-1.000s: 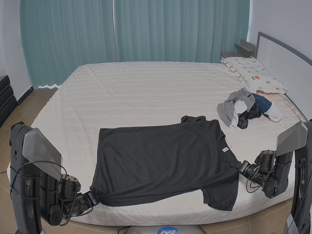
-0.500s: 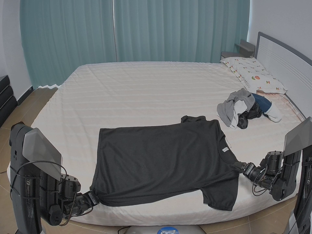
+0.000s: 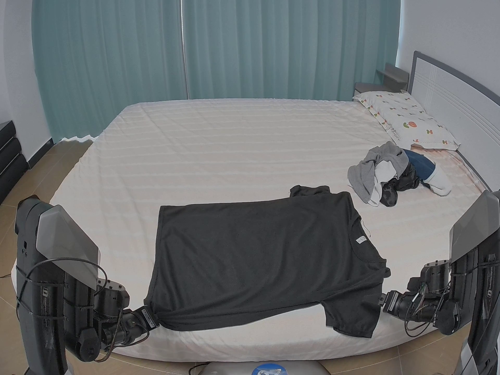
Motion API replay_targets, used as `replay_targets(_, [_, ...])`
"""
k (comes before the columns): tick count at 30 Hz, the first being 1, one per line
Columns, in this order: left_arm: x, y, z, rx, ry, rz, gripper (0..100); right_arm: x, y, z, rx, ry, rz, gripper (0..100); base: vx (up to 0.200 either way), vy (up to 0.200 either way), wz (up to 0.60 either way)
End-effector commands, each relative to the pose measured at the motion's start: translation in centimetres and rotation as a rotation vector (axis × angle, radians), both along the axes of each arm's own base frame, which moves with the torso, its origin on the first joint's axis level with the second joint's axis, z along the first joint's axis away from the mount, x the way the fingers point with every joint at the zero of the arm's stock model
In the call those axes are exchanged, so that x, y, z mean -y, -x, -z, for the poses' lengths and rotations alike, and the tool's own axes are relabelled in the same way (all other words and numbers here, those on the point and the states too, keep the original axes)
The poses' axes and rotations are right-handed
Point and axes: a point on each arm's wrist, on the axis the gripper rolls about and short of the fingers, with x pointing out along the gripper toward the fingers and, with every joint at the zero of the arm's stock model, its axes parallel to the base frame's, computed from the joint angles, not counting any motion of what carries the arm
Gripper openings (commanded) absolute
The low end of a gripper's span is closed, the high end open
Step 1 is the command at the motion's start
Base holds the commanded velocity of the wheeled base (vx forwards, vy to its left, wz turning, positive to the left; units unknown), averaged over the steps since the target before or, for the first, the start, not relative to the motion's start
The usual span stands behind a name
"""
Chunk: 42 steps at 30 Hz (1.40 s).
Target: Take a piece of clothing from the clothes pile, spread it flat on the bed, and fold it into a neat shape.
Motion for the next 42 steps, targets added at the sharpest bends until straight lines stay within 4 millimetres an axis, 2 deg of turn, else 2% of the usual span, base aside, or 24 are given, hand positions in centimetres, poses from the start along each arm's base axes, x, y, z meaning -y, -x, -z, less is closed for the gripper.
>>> replay_targets(1, [0.0, -0.1, -0.1, 0.012, 0.003, 0.0, 0, -0.1, -0.1, 0.6, -0.01, -0.004, -0.014, 100, 0.0, 0.0, 0.0])
replay_targets(9, [0.0, -0.1, -0.1, 0.012, 0.003, 0.0, 0, -0.4, -1.8, 0.5, 0.05, -0.029, -0.018, 100, 0.0, 0.0, 0.0])
replay_targets(13, [0.0, -0.1, -0.1, 0.012, 0.003, -0.002, 0, -0.4, -1.9, 0.9, 0.044, -0.03, -0.009, 100, 0.0, 0.0, 0.0])
replay_targets(14, [0.0, -0.1, -0.1, 0.014, 0.004, -0.002, 0, -0.4, -1.9, 0.9, 0.041, -0.029, -0.008, 0, 0.0, 0.0, 0.0])
replay_targets(25, [-0.1, -0.2, -0.1, 0.015, 0.003, -0.006, 0, 0.1, -0.3, -0.2, 0.024, 0.027, 0.045, 0, 0.0, 0.0, 0.0])
replay_targets(29, [-0.1, -0.1, -0.1, 0.014, 0.0, -0.01, 0, 0.3, 1.1, -1.9, 0.039, 0.035, 0.038, 0, 0.0, 0.0, 0.0])
replay_targets(32, [-0.2, -0.1, -0.2, 0.016, 0.0, -0.014, 0, 0.6, 1.1, -2.9, 0.074, 0.025, 0.057, 0, 0.0, 0.0, 0.0])
replay_targets(37, [-0.4, -0.1, -0.6, 0.031, -0.002, -0.026, 0, 1.1, 1.3, -2.9, 0.055, 0.038, 0.073, 0, 0.0, 0.0, 0.0])
replay_targets(42, [-0.6, 0.0, -1.0, 0.042, -0.003, -0.031, 0, 1.1, 2.2, -3.2, 0.002, 0.086, 0.01, 0, 0.0, 0.0, 0.0])
